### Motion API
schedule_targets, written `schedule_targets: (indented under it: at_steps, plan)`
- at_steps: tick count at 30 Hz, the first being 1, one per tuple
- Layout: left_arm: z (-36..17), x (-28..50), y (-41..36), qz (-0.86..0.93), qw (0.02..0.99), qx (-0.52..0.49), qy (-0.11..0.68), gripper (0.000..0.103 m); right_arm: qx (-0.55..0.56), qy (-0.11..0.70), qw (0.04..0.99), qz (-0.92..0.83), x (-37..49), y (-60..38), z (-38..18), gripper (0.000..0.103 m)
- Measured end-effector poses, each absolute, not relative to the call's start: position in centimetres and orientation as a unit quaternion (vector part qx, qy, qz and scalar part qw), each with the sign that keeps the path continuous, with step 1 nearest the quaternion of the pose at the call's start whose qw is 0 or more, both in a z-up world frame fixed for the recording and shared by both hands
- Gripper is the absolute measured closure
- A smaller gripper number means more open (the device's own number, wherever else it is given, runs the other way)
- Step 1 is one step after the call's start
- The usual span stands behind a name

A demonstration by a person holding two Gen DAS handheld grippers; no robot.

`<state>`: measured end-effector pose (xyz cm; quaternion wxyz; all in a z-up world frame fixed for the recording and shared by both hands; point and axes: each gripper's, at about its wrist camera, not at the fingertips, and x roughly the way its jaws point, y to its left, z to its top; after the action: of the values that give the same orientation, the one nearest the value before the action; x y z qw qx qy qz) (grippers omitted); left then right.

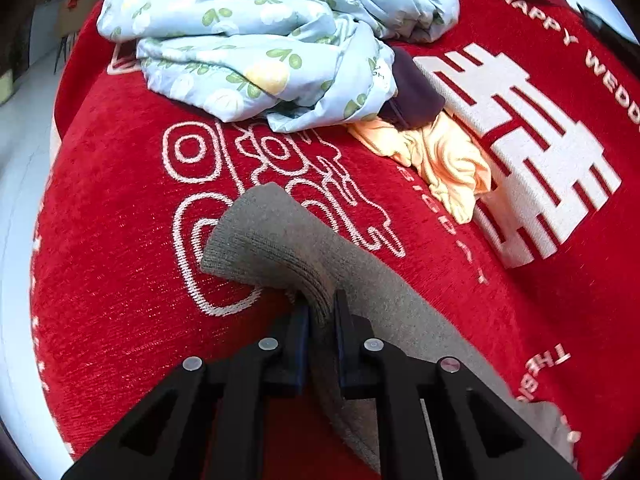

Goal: Fold small clothes
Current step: 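Close the left tool on the other sleeve cuff, then carry the held sleeve across the sweater body toward the right tool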

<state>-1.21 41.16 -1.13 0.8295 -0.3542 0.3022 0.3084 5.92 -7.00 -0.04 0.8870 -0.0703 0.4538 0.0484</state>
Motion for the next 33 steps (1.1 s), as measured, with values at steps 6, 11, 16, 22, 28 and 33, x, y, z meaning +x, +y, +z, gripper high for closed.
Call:
schedule_targets:
  at_steps: [6,11,16,22,28,33]
  plan:
    - [0.5,-1.7,39.7,0.305,0.846,-0.328,0.289,0.091,-0.065,0.455,0.887,0.05,6.0,-7.2,-0.1,0.023]
    - [2.5,-0.1,36.7,0.296,0.862,-0.281,0.301,0.091,-0.063,0.455,0.887,0.051,6.0,-7.3,-0.2,0.023]
    - [3.0,2.1,33.2,0.267,0.87,-0.253,0.327,0.092,-0.058,0.459,0.885,0.051,6.1,-7.3,-0.2,0.023]
    - [3.4,3.1,29.9,0.26,0.878,-0.218,0.338,0.092,-0.054,0.463,0.883,0.056,5.8,-7.6,0.2,0.023]
    - [4.1,3.8,27.4,0.244,0.885,-0.191,0.346,0.092,-0.051,0.465,0.882,0.06,5.5,-7.8,0.4,0.023]
    - [4.3,4.2,25.6,0.229,0.889,-0.18,0.352,0.092,-0.057,0.468,0.88,0.063,5.3,-8.0,0.5,0.023]
